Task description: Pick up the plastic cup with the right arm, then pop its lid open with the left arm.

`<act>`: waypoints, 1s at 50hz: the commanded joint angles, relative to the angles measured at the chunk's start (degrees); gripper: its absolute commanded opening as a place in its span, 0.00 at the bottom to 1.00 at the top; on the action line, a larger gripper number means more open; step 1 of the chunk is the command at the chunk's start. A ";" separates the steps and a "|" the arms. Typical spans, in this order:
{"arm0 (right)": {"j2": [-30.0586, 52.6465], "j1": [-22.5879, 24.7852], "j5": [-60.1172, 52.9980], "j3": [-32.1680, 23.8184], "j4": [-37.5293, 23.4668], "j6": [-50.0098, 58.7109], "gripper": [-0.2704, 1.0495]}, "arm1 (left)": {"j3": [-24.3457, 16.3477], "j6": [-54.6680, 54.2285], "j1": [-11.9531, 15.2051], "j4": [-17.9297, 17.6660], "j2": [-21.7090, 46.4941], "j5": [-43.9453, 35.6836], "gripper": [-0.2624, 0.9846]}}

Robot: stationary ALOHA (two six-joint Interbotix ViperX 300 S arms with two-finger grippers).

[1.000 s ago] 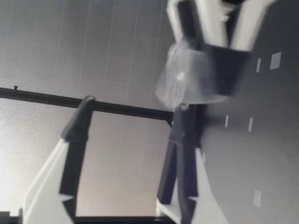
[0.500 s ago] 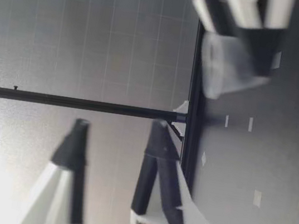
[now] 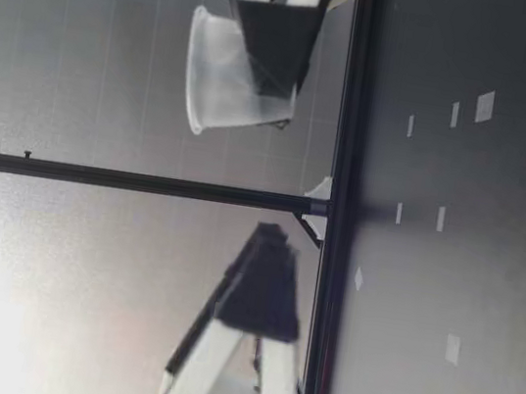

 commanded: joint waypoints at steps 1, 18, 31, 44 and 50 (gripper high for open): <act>-0.88 0.44 -0.26 -0.53 -0.09 -0.18 0.41 | -0.44 1.23 -0.09 0.18 -1.05 0.35 0.80; -0.35 0.44 0.53 -0.53 -0.35 -0.35 0.41 | -1.67 2.11 -0.09 0.18 -1.05 4.92 0.80; -0.09 0.53 0.53 -0.70 -0.35 -0.35 0.41 | -2.90 2.55 -0.09 0.18 -0.88 8.17 0.80; -0.09 0.44 0.88 -0.79 -0.35 -0.35 0.41 | -2.81 2.64 0.00 0.18 -0.79 8.17 0.80; -0.09 0.44 1.05 -0.79 -0.35 -0.35 0.41 | -2.72 2.72 0.00 0.18 -0.88 8.26 0.80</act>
